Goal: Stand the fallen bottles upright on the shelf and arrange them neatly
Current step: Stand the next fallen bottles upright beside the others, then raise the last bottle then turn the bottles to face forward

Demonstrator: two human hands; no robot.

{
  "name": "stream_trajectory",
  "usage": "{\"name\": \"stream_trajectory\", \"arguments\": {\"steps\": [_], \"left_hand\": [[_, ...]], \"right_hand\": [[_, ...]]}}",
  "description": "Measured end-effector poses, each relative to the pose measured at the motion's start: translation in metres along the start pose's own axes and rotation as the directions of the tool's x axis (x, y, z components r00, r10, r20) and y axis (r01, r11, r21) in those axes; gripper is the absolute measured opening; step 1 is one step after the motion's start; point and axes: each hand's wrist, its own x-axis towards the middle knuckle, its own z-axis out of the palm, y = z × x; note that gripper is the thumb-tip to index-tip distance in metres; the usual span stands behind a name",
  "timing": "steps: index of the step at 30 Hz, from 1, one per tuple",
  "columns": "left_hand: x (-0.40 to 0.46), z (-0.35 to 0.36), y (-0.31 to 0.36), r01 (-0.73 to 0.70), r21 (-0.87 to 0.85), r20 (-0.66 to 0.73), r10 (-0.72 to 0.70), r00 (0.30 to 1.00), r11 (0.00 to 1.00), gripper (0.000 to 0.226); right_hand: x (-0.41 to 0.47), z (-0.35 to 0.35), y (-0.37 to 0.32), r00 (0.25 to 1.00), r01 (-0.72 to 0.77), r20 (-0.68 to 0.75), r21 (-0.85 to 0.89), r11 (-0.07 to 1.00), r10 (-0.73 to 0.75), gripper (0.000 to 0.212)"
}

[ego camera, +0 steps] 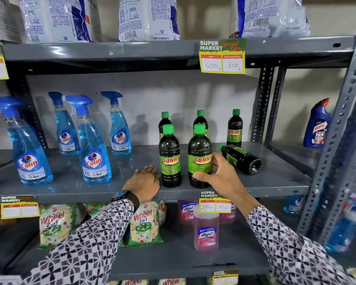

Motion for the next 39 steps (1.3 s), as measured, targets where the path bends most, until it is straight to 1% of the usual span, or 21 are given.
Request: {"name": "stream_trajectory", "arguments": {"steps": [3,4,6,8,9,10,11,12,13,15,16,18,20,23,26,29,31,32,34,36,39], "left_hand": [[-0.002,-0.002,0.001,0.000,-0.001,0.007,0.000,1.000,1.000,0.058],[-0.003,-0.002,0.002,-0.002,-0.002,0.006,0.002,1.000,1.000,0.058],[-0.003,-0.002,0.001,-0.008,-0.004,0.003,0.008,1.000,1.000,0.058],[-0.002,-0.002,0.001,-0.014,0.001,0.005,0.014,1.000,1.000,0.058],[-0.002,-0.001,0.000,-0.014,0.003,0.009,0.014,1.000,1.000,0.058],[-0.002,-0.001,0.000,-0.013,0.004,0.008,0.013,1.000,1.000,0.058],[-0.002,0.000,0.000,-0.013,0.005,0.005,0.013,1.000,1.000,0.058],[-0.002,0.000,0.000,-0.016,0.007,0.002,0.016,1.000,1.000,0.058],[-0.003,0.000,0.000,-0.019,0.007,0.002,0.019,1.000,1.000,0.058],[-0.002,0.001,0.000,-0.024,0.008,0.004,0.024,1.000,1.000,0.058],[-0.002,0.001,0.000,-0.025,0.013,0.007,0.024,1.000,1.000,0.058],[0.000,0.001,0.000,-0.022,0.021,0.013,0.022,1.000,1.000,0.058],[0.000,0.001,0.000,-0.018,0.017,0.006,0.018,1.000,1.000,0.057],[0.000,0.001,0.000,-0.014,-0.010,-0.008,0.014,1.000,1.000,0.056],[0.000,0.002,-0.001,-0.017,-0.011,-0.013,0.017,1.000,1.000,0.057],[0.001,0.003,-0.002,-0.018,-0.008,-0.016,0.018,1.000,1.000,0.057],[0.002,0.003,-0.003,-0.026,0.010,-0.012,0.026,1.000,1.000,0.060],[0.001,0.003,-0.003,-0.027,0.016,-0.008,0.027,1.000,1.000,0.062],[0.000,0.004,-0.004,-0.021,0.009,-0.005,0.021,1.000,1.000,0.059],[0.000,0.004,-0.003,-0.026,0.013,-0.004,0.026,1.000,1.000,0.058],[-0.001,0.002,-0.001,-0.018,-0.002,-0.010,0.018,1.000,1.000,0.057]], "right_hand": [[-0.009,-0.006,-0.011,1.000,0.011,0.027,0.000,1.000,-0.011,0.072],[-0.011,-0.011,-0.016,1.000,0.029,-0.005,0.001,1.000,-0.029,0.067],[-0.008,-0.028,-0.024,0.973,0.093,-0.209,-0.053,0.994,-0.102,0.053],[0.010,-0.054,-0.023,0.874,0.076,-0.443,-0.279,0.957,-0.199,0.038],[0.023,-0.069,-0.018,0.838,0.004,-0.494,-0.415,0.910,-0.229,0.034],[0.035,-0.084,-0.014,0.839,-0.086,-0.498,-0.521,0.850,-0.220,0.035],[0.048,-0.098,-0.009,0.872,-0.195,-0.472,-0.576,0.794,-0.128,0.040],[0.058,-0.110,-0.006,0.902,-0.292,-0.431,-0.586,0.756,0.014,0.047],[0.066,-0.120,-0.003,0.910,-0.375,-0.377,-0.564,0.736,0.175,0.056],[0.072,-0.135,-0.001,0.876,-0.482,-0.231,-0.479,0.734,0.424,0.065],[0.073,-0.139,-0.001,0.843,-0.528,-0.154,-0.415,0.740,0.515,0.062],[0.073,-0.143,-0.003,0.787,-0.585,-0.008,-0.331,0.741,0.617,0.055],[0.072,-0.142,-0.003,0.766,-0.589,0.068,-0.326,0.739,0.640,0.054],[0.073,-0.132,-0.001,0.759,-0.593,0.089,-0.313,0.742,0.645,0.054],[0.070,-0.122,-0.001,0.775,-0.604,0.061,-0.222,0.765,0.629,0.049],[0.071,-0.120,-0.001,0.831,-0.557,0.008,0.033,0.830,0.557,0.052],[0.074,-0.120,-0.003,0.883,-0.443,-0.069,0.202,0.873,0.464,0.058],[0.076,-0.120,-0.004,0.904,-0.380,-0.109,0.242,0.893,0.414,0.059],[0.076,-0.115,-0.005,0.936,-0.254,-0.177,0.262,0.931,0.305,0.059],[0.076,-0.108,-0.002,0.943,-0.160,-0.246,0.256,0.953,0.224,0.061],[0.071,-0.096,0.010,0.933,-0.127,-0.319,0.149,0.981,0.169,0.067]]}}
